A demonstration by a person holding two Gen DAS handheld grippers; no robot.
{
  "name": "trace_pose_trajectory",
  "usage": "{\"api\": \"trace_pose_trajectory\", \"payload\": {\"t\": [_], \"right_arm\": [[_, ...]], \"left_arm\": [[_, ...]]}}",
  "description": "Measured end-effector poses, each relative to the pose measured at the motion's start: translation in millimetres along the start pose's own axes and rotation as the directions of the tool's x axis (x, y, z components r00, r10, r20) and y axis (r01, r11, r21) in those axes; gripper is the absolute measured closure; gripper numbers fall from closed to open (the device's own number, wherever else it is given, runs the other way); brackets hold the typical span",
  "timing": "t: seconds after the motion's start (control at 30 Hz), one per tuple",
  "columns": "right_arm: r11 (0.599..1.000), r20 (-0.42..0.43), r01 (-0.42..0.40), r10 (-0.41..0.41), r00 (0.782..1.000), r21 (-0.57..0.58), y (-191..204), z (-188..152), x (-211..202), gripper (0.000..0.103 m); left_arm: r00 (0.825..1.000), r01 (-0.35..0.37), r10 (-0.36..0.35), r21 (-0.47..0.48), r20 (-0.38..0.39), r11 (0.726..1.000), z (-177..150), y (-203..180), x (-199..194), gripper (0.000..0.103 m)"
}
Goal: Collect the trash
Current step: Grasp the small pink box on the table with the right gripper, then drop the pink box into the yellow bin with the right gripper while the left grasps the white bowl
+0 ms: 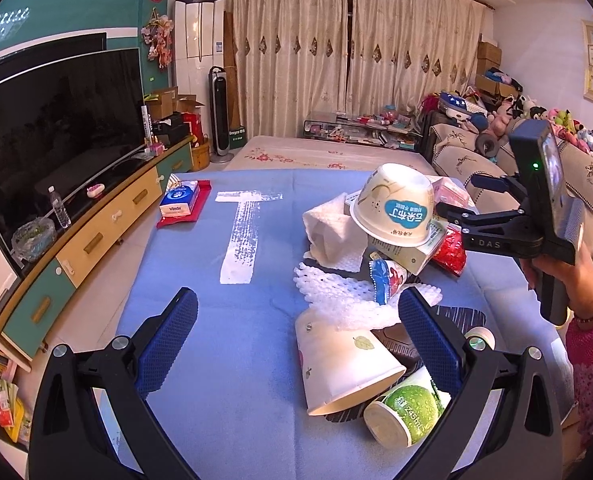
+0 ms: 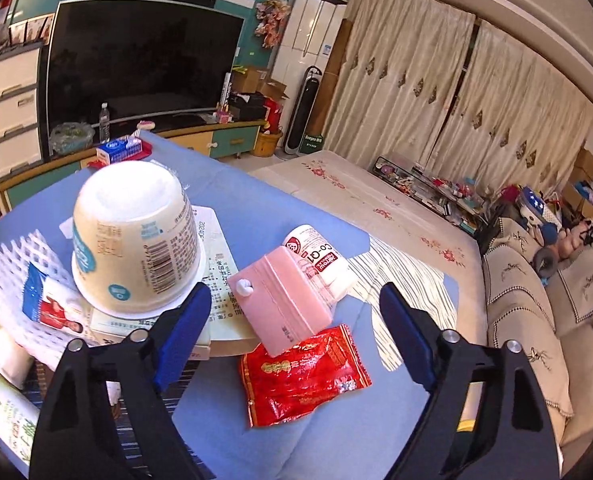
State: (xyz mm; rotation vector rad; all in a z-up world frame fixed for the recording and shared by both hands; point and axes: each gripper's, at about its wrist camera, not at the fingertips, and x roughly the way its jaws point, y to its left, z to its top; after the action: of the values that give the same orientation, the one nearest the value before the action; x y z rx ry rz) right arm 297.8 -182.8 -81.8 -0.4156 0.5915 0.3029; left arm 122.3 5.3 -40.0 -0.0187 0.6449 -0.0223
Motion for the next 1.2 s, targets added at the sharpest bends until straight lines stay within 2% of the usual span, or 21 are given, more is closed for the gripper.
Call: {"api": "trace_pose_trajectory", "payload": {"t": [0.1,0.17,0.27,0.4,0.57,0.73,0.8,0.93,1.03,1.1,1.2], "right_arm": [[1.000,-0.019,-0.015,0.015,1.000,0.009,-4,0,8,0.039],[0.999,-0.023,-0.032,0.033,0.999,0.027,-7,-1,10,0.051],[0.997,-0.016,-0.020,0.021,1.000,0.070,-17,-2,9,0.061],[0.982,0.011,-0.067,0.066,0.998,0.177,-36,-6,-2,0.063],[0.940,0.075,-0.145,0.128,0.989,0.308,-65,-12,-39,0.067],[0.888,0.137,-0.162,0.114,0.984,0.431,-105,-32,-89,0.067],[0.868,0.142,-0.131,0.071,0.987,0.479,-124,-45,-106,0.067],[0.819,0.081,0.008,-0.066,0.994,0.574,-168,-86,-130,0.067],[0.767,-0.013,0.115,-0.138,0.990,0.631,-200,-122,-129,0.067],[0.740,-0.107,0.198,-0.168,0.980,0.643,-214,-148,-117,0.067],[0.714,-0.245,0.279,-0.154,0.957,0.642,-230,-183,-82,0.067]], "left_arm": [[1.000,0.001,-0.001,-0.003,-0.006,1.000,-1,0,3,0.004],[1.000,0.002,-0.002,-0.006,-0.009,1.000,0,1,4,0.004],[1.000,0.003,-0.003,-0.003,-0.015,1.000,-2,-1,6,0.004],[1.000,0.009,-0.009,0.001,-0.013,1.000,-2,-4,7,0.004],[1.000,0.023,-0.023,0.009,-0.014,1.000,0,-8,6,0.004],[0.998,0.059,-0.059,-0.019,-0.030,0.998,2,-13,5,0.004],[0.998,0.064,-0.064,-0.019,-0.024,0.998,4,-16,4,0.004],[0.998,0.069,-0.069,-0.005,-0.009,0.998,5,-27,3,0.004],[0.995,0.094,-0.094,0.002,-0.014,0.996,7,-35,5,0.004],[0.991,0.131,-0.131,-0.014,-0.019,0.991,8,-37,6,0.004],[0.989,0.146,-0.146,-0.009,-0.029,0.989,10,-48,10,0.004]]}}
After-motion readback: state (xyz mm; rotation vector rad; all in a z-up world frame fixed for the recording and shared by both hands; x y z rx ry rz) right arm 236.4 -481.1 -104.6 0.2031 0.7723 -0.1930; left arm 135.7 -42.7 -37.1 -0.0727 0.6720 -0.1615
